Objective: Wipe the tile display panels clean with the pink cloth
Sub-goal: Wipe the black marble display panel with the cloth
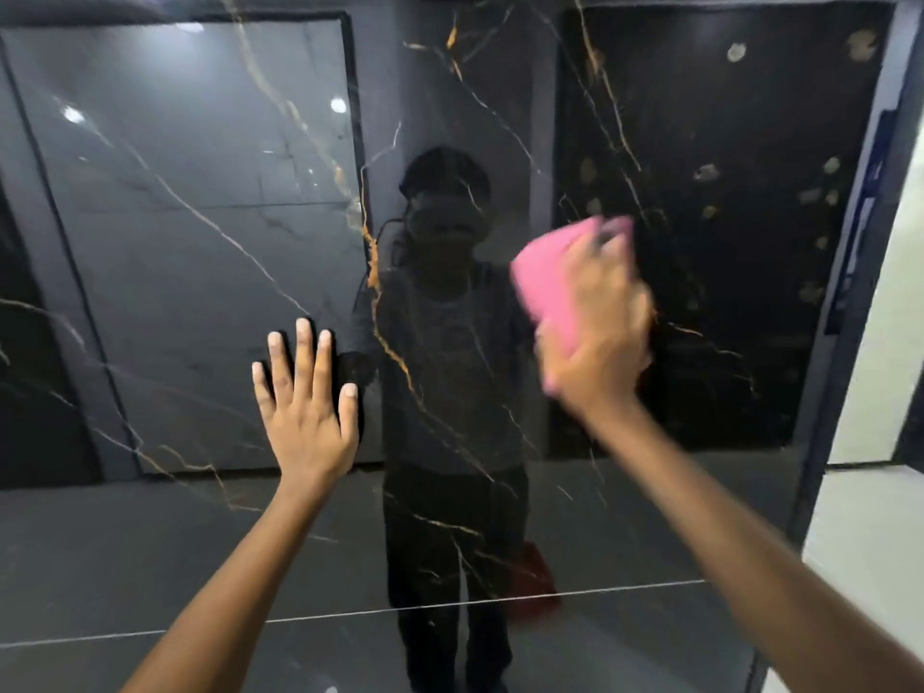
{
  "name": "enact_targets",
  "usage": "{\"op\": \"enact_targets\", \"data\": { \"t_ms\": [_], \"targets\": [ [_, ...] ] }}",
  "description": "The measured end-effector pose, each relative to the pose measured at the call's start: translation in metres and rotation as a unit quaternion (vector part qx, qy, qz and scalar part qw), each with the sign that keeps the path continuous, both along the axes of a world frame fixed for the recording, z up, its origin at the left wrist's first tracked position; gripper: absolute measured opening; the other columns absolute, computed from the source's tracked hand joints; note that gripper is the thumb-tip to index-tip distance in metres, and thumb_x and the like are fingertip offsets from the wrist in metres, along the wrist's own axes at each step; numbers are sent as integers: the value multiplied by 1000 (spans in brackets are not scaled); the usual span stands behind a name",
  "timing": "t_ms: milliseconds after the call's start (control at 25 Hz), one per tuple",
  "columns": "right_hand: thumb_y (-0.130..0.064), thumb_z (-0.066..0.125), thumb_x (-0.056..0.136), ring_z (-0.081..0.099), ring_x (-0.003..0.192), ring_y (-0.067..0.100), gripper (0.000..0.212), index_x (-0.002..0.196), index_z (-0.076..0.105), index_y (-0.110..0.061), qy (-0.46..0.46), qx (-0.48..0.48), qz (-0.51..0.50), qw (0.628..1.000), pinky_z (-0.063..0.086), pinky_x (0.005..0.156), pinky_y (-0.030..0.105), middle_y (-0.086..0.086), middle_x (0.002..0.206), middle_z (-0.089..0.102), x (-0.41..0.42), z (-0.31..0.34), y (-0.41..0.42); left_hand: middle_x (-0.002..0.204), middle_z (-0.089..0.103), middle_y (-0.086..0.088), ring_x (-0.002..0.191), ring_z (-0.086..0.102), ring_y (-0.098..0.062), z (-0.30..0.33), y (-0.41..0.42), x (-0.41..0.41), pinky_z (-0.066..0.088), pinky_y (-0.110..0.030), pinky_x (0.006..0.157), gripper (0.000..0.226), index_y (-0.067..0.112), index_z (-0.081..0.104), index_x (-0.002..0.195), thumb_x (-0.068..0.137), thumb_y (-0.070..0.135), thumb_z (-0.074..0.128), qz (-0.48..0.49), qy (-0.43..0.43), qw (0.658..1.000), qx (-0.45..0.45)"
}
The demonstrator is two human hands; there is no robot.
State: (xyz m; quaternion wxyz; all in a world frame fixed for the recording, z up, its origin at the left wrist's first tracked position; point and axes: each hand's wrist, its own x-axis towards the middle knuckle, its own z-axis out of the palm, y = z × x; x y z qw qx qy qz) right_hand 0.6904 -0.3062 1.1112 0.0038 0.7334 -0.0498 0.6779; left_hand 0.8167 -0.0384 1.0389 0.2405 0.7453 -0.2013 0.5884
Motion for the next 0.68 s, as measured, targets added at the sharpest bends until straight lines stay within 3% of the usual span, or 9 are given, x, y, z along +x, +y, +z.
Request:
{"op": "enact_targets", "data": {
  "t_ms": [40, 120, 200, 280, 360, 440, 520, 600, 680],
  "targets": [
    [-33, 68, 68, 33, 139, 28, 90, 147, 35, -6, 80, -143, 3, 986, 32, 111, 47, 16, 150, 41, 8, -47, 28, 163, -2, 6, 150, -8, -17, -1, 0, 2, -4, -41, 120, 61, 17, 15, 155, 100, 39, 28, 13, -2, 1000, 10],
    [-36, 70, 66, 25, 146, 22, 90, 147, 37, -12, 220, -380, 25, 898, 22, 117, 45, 7, 152, 41, 10, -120, 62, 162, -6, 9, 150, -6, -19, -2, 2, 3, -3, -42, 121, 60, 17, 16, 155, 100, 39, 27, 19, -3, 999, 31],
    [-34, 67, 70, 19, 148, 18, 85, 147, 36, -15, 233, -452, 49, 860, 15, 119, 43, 3, 153, 39, 15, -113, 49, 163, -4, 8, 150, -6, -19, 1, 2, 1, -1, -43, 120, 59, 16, 18, 154, 100, 39, 28, 19, 1, 999, 37],
    [-31, 69, 65, 29, 143, 22, 88, 145, 38, -12, 176, -347, 41, 920, 22, 113, 42, 9, 149, 44, 13, -46, 22, 163, 3, 3, 150, -6, -17, 4, 1, -3, -1, -43, 120, 59, 16, 24, 153, 99, 38, 32, -4, 16, 1000, 20],
    [-30, 65, 68, 28, 142, 25, 87, 148, 35, -11, 66, -148, 3, 987, 26, 110, 44, 15, 153, 37, 2, 59, -15, 162, 12, -2, 150, -4, -16, 21, 2, -7, -6, -39, 120, 57, 16, 31, 150, 97, 37, 35, -36, 22, 999, -14],
    [-30, 55, 83, 17, 148, 24, 76, 153, 27, -16, -4, 24, 2, 1000, 20, 114, 51, 10, 160, 24, -20, 159, -54, 162, 12, -1, 150, -4, -15, 57, 5, -5, -10, -34, 120, 57, 15, 31, 150, 97, 37, 34, -57, 28, 997, -54],
    [-30, 47, 91, 10, 150, 21, 68, 154, 23, -21, -49, 137, 16, 989, 14, 118, 57, 1, 162, 18, -32, 210, -61, 162, 10, 2, 150, -2, -17, 86, 5, -2, -9, -35, 120, 59, 14, 29, 151, 97, 37, 32, -51, 17, 997, -62],
    [-28, 48, 85, 15, 149, 22, 73, 154, 25, -20, -71, 132, -8, 989, 22, 115, 55, 3, 161, 21, -14, 196, -29, 162, 11, -2, 150, 2, -23, 90, 3, 4, -5, -40, 120, 59, 13, 25, 153, 98, 36, 29, -10, -6, 999, -40],
    [-26, 56, 72, 29, 144, 24, 83, 150, 31, -13, -27, -54, -18, 998, 31, 110, 46, 9, 156, 30, 17, 120, 22, 162, 13, -4, 150, 4, -26, 85, 2, 8, -3, -41, 120, 60, 14, 23, 153, 98, 35, 29, 14, -18, 1000, -20]
  ]
}}
